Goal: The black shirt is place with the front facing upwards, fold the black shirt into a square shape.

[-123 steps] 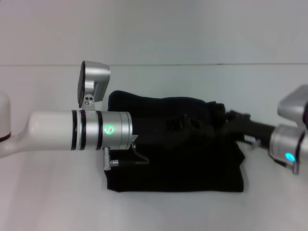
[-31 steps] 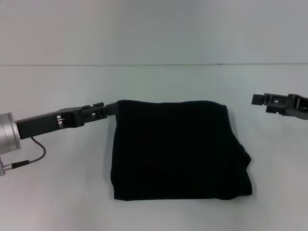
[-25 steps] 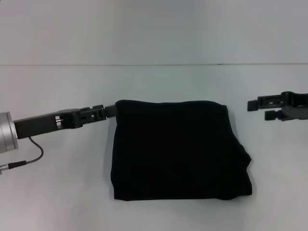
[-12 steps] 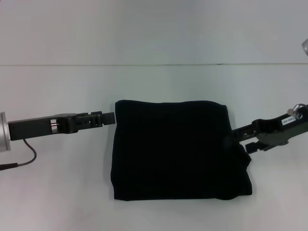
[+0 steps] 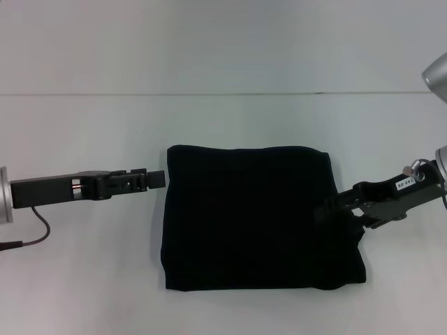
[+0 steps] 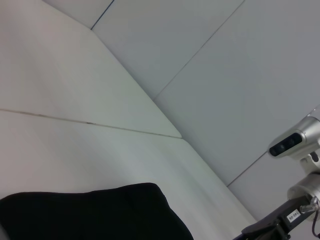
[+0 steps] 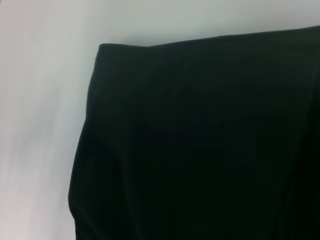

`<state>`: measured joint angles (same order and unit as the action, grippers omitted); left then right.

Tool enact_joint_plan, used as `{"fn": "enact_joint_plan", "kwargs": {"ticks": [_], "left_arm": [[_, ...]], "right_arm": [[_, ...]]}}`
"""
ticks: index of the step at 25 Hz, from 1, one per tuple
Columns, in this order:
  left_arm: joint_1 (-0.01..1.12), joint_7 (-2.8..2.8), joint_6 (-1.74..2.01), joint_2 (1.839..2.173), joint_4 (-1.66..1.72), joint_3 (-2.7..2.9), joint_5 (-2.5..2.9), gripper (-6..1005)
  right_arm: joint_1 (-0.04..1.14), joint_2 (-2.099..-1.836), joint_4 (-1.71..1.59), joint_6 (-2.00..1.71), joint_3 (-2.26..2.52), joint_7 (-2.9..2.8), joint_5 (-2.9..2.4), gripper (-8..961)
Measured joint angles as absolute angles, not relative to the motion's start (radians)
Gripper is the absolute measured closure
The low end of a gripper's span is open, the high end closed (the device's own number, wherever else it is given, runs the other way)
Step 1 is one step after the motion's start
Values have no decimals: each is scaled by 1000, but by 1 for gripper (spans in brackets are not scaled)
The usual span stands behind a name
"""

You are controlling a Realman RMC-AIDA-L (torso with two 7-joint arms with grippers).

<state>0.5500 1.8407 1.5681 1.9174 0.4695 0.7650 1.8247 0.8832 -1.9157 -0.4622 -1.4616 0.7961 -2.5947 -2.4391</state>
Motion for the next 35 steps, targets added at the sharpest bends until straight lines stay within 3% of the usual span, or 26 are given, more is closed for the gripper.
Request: {"fn": "enact_joint_plan", "kwargs": {"ticks": [21, 30, 35], "left_arm": [[553, 1855, 1572, 1924, 469, 764, 1818, 140], [558, 1860, 1574, 1924, 469, 764, 1817, 139], [561, 1869, 1574, 1924, 469, 764, 1816, 140]], "right_arm": [[877, -1941, -438, -1430, 786, -2590, -2398, 43], [864, -1919, -449, -1479, 740, -2588, -2353, 44], [847, -1922, -440, -1496, 734, -2579, -2356, 45]]}}
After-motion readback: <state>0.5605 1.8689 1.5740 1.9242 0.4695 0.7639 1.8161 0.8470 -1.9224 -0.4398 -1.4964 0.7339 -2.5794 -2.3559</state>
